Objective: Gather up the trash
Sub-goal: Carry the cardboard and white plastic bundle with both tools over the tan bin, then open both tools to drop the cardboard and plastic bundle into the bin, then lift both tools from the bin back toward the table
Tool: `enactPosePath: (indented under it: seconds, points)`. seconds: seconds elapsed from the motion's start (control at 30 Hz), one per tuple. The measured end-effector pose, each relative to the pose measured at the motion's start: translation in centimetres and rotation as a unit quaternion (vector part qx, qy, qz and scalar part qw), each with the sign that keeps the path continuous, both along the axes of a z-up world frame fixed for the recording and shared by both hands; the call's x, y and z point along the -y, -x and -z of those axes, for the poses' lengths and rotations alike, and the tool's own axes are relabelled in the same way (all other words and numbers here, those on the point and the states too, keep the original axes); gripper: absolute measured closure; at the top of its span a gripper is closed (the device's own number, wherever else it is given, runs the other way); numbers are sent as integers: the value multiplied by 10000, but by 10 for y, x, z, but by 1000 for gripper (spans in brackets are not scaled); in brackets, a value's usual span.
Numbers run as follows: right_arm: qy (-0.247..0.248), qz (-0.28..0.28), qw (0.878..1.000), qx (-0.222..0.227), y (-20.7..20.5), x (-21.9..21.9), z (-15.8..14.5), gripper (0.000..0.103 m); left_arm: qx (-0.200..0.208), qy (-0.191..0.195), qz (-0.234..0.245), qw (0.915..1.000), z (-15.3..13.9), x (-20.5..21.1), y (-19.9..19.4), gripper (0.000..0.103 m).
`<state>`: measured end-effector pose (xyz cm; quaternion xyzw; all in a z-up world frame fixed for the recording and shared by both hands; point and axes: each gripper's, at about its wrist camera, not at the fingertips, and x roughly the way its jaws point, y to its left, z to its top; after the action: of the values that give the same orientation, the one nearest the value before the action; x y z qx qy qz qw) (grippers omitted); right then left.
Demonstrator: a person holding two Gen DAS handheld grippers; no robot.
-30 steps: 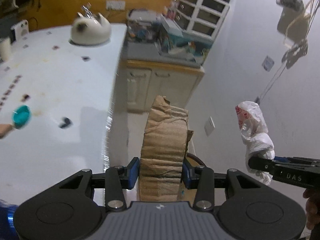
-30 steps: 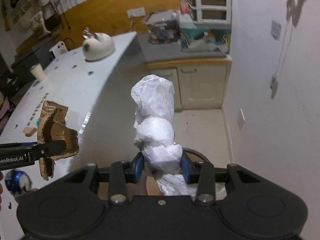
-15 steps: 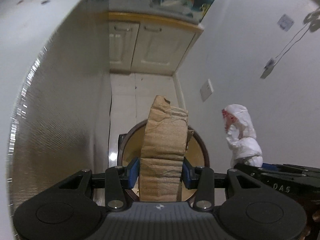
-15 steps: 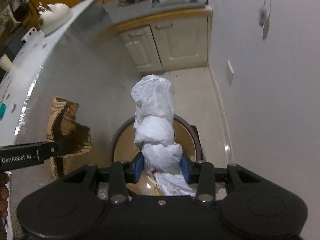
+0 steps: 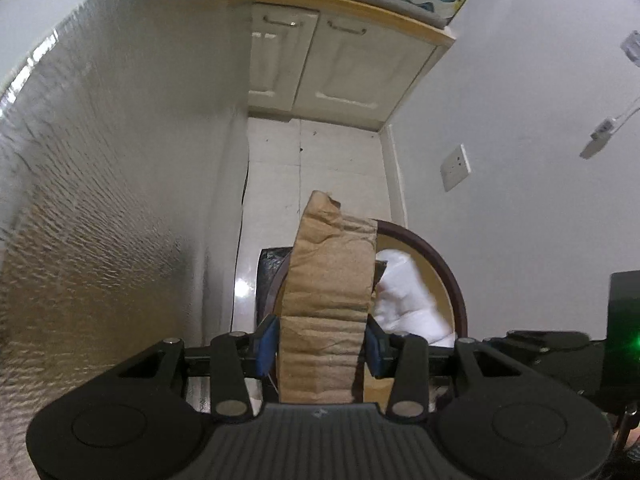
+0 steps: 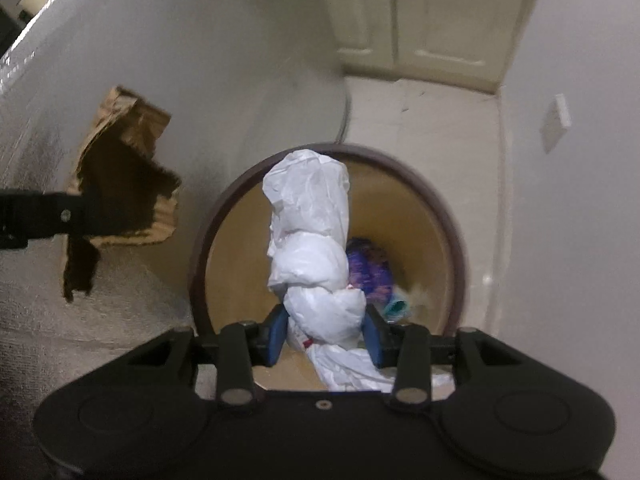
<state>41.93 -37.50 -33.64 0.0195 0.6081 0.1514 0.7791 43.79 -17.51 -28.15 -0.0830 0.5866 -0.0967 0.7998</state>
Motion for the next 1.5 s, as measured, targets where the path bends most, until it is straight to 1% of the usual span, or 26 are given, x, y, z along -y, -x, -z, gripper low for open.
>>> enactPosePath:
  seconds: [0.03,0.1,0.13,0.2,0.33,0.63,0.73,0.8,0.87,1.0,1.1,1.23,1.37,1.5]
  points:
    - [-141,-48,9998,-94,-4,0,4,45,-35,4,6,10000,3,0,-1,59]
    - [-294,-48,9992,-283,-6,-1,12,25,-105,-2,36,9999,8,1,-3,59]
    - [-265,-30,9993,-275,-4,-3,13,24,-138,-5,54,9999,11,2,-4,58]
    - [-273,20,9988,-398,-1,-2,17,24,-209,-3,93,9997,18,5,-9,58]
    - [-227,285,9980,-514,9,7,22,24,-304,3,187,9994,29,11,-13,58]
    - [-168,1165,9921,-426,14,38,15,24,-571,55,556,9968,62,31,-20,58]
    - [-244,1554,9869,-362,18,52,11,24,-801,179,606,9948,78,41,-20,58]
    - [-238,1747,9838,-321,20,58,9,24,-856,250,619,9941,85,47,-18,58]
    - [-227,1881,9815,-271,22,63,7,24,-858,346,628,9937,89,53,-18,57]
    - [-226,2172,9757,-193,28,71,5,24,-762,534,639,9936,94,60,-18,49]
    - [-270,2310,9724,-178,30,75,6,24,-789,307,765,9935,97,62,-15,49]
    - [-260,2330,9719,-204,32,75,9,24,-939,23,780,9925,100,54,-6,49]
    - [-282,2339,9715,-257,34,73,12,24,-923,-109,818,9923,96,44,3,41]
    - [-313,2281,9727,-280,34,71,13,24,-881,-164,893,9920,89,41,9,38]
